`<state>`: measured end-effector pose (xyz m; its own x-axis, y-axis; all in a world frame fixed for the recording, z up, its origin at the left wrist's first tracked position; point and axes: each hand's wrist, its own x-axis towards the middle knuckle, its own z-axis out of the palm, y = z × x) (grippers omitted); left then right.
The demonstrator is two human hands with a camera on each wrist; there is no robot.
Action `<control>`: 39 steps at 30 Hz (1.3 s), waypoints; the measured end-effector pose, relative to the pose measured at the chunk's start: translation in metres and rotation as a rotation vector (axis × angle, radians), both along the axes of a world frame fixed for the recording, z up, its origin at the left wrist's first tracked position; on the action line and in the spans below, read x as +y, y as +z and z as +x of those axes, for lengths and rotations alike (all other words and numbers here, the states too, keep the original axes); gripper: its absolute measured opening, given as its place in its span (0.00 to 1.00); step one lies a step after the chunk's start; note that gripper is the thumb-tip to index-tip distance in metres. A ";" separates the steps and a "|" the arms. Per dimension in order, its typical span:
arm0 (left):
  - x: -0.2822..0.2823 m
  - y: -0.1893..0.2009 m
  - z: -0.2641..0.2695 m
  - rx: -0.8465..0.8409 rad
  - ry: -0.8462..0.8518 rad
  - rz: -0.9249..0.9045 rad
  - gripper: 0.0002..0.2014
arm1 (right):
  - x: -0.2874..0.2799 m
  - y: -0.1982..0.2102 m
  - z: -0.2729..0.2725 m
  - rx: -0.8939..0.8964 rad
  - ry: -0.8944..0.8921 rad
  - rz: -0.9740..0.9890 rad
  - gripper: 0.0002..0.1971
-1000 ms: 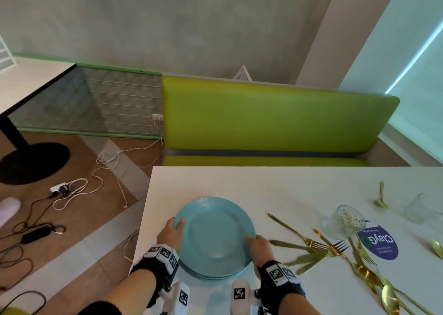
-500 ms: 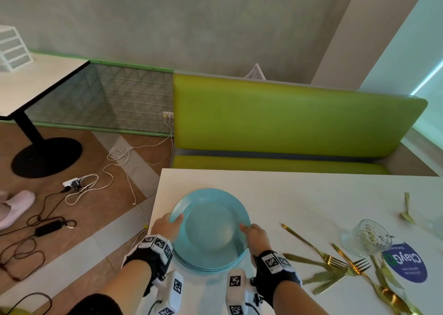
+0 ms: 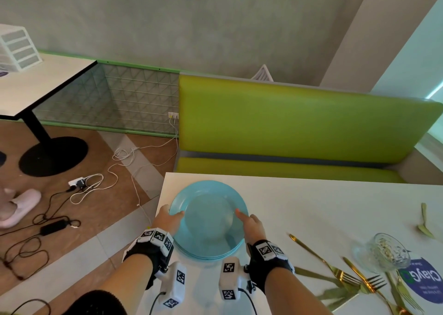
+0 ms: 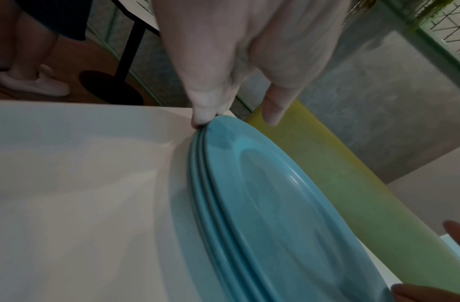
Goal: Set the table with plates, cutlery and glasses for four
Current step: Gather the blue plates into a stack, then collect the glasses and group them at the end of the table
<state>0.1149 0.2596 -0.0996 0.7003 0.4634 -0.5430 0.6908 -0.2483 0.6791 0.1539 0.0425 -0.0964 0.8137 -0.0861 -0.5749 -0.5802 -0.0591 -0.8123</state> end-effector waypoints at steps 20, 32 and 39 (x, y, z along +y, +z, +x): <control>-0.045 0.048 0.006 -0.258 0.112 -0.003 0.27 | -0.050 0.046 -0.014 -0.071 -0.029 -0.076 0.39; -0.220 0.110 -0.003 -0.449 -0.252 -0.074 0.11 | -0.273 0.090 -0.076 -0.105 -0.277 -0.531 0.23; -0.301 0.101 0.002 -0.442 -0.390 -0.106 0.07 | -0.346 0.068 -0.061 0.011 -0.211 -0.659 0.41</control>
